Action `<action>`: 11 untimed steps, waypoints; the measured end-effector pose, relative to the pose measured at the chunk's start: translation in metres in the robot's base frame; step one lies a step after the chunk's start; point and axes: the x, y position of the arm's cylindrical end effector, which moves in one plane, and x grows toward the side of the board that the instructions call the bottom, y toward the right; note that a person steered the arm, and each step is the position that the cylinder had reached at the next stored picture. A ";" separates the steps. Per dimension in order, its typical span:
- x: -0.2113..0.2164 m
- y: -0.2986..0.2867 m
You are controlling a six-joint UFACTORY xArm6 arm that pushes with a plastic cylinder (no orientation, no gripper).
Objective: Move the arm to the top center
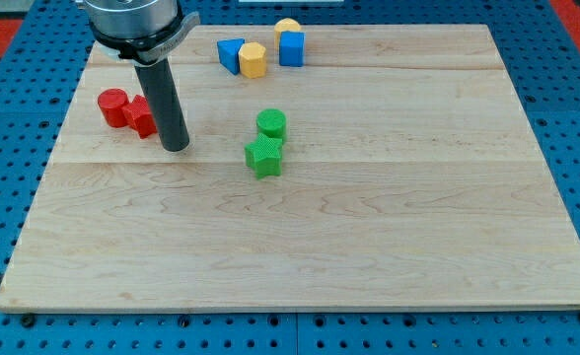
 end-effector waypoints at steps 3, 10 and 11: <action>-0.044 0.063; -0.224 0.142; -0.217 0.134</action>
